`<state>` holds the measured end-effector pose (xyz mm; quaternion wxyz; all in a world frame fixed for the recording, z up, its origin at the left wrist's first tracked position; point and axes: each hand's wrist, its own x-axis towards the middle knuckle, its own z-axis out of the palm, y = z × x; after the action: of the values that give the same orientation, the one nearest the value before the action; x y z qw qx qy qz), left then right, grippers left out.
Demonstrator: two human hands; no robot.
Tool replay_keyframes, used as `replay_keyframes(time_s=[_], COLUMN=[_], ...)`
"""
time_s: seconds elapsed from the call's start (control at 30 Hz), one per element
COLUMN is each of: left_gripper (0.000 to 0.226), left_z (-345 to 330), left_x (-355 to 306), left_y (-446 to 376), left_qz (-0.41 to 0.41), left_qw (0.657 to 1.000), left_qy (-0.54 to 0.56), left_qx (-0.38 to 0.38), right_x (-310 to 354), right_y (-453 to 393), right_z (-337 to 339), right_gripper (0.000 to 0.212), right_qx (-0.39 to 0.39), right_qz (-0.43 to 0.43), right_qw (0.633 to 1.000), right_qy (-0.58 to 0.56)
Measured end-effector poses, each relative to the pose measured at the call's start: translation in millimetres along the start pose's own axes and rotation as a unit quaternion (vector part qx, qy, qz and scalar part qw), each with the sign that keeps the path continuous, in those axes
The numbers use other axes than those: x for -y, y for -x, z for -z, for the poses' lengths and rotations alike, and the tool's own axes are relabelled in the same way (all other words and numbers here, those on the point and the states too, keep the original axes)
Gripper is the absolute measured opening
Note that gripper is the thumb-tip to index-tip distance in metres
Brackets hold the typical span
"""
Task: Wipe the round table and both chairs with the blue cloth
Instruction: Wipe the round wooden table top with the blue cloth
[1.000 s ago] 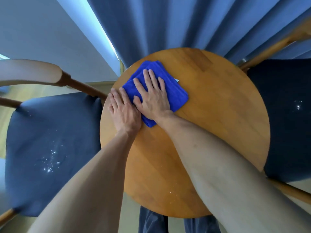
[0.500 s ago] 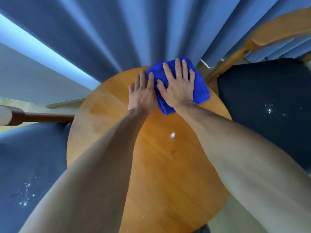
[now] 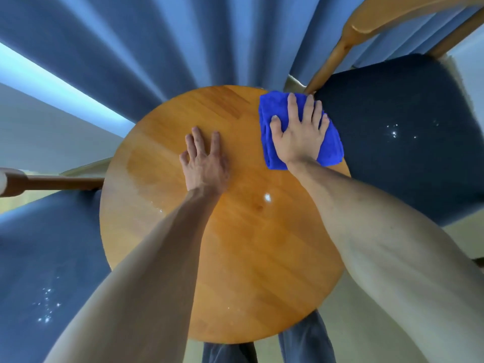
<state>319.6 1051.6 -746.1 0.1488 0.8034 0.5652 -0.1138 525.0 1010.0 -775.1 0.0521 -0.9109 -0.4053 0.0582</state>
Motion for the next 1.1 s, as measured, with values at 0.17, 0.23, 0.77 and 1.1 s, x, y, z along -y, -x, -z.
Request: replay_keyframes(time_s=[0.17,0.23,0.77,1.1], left_gripper=[0.057,0.057,0.053,0.061], left_z=[-15,-27,-85,-104], left_x=[19,29,38,47], left_y=[38,62,212,288], left_qz=[-0.023,-0.035,0.013,0.113], left_qw=[1.000,0.999,0.999,0.992], left_qy=[0.005,0.019,0.031,0.057], left_qx=[-0.014,-0.022,-0.005,0.020], right_x=[-44,-56,-80,-94], right_y=[49,82,299,319], right_z=[2,0,-7,-7], right_gripper=[0.068,0.067,0.073,0.074], right_qx=[-0.006,-0.024,-0.020,-0.027], right_qz=[-0.096,-0.120,-0.229,-0.139], right_qw=[0.995,0.992,0.973,0.990], right_qy=[-0.009,-0.001,-0.005,-0.004])
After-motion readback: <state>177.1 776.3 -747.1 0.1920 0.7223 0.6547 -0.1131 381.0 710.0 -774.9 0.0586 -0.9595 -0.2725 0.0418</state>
